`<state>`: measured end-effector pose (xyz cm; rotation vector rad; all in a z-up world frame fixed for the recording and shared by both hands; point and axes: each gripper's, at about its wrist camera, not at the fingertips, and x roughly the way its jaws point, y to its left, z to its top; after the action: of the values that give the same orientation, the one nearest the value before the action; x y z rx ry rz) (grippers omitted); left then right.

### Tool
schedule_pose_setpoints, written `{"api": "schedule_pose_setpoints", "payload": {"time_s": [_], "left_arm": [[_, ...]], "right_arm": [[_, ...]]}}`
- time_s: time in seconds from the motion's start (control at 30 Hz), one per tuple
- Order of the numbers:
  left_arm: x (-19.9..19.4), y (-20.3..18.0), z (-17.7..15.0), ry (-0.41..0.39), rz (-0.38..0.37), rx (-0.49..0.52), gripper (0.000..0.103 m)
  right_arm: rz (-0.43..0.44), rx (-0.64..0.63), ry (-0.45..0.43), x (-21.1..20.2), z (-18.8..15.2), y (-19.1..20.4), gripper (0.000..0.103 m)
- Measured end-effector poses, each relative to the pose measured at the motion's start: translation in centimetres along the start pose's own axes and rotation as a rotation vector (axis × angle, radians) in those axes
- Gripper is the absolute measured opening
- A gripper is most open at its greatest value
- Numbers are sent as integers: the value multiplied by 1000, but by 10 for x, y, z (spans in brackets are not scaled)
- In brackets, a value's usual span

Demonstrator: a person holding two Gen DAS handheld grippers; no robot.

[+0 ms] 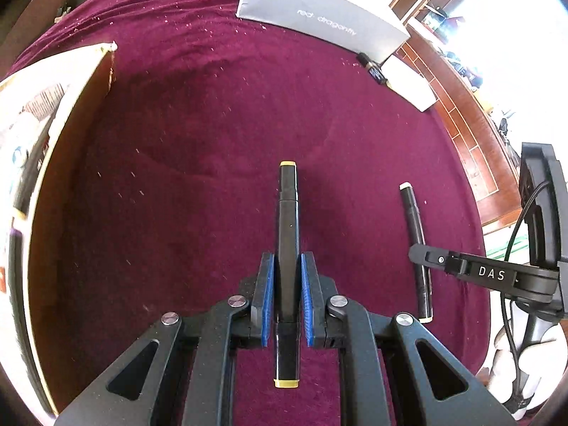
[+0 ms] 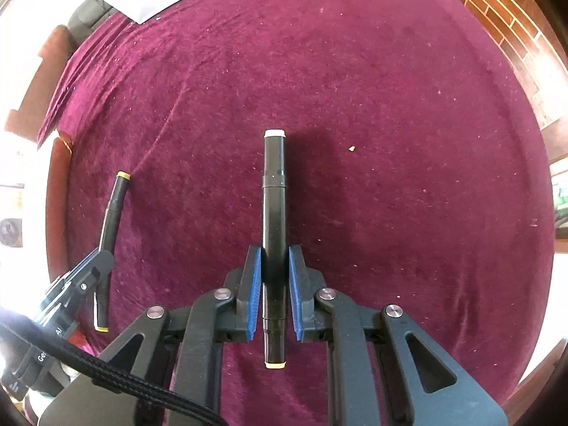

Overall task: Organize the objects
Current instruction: 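Lift both markers and carry them over the white tray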

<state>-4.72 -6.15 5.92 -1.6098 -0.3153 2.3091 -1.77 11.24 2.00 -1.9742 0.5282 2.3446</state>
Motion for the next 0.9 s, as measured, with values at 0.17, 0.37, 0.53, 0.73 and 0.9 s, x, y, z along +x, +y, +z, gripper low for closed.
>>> {"api": "schedule_pose_setpoints", "payload": {"time_s": [0.17,0.37,0.53,0.73,0.9], "left_arm": [[7,-12,-8,1,16,-4,11],[14,-18,-8,-8,47,-10,12],[19,-31,-7,-39,85,35,26],[25,-52,-16,-86,154,141,41],[23,-46,-10,-32,110,145,11]], "right_arm": [[-23,-25,-4,0,-1,1,12],[-66,-44,-14,1,2,4,13],[-135,-88,-39,4,1,17,14],[-193,-130,-70,6,-5,29,20],[-185,-143,-83,5,-7,29,14]]}}
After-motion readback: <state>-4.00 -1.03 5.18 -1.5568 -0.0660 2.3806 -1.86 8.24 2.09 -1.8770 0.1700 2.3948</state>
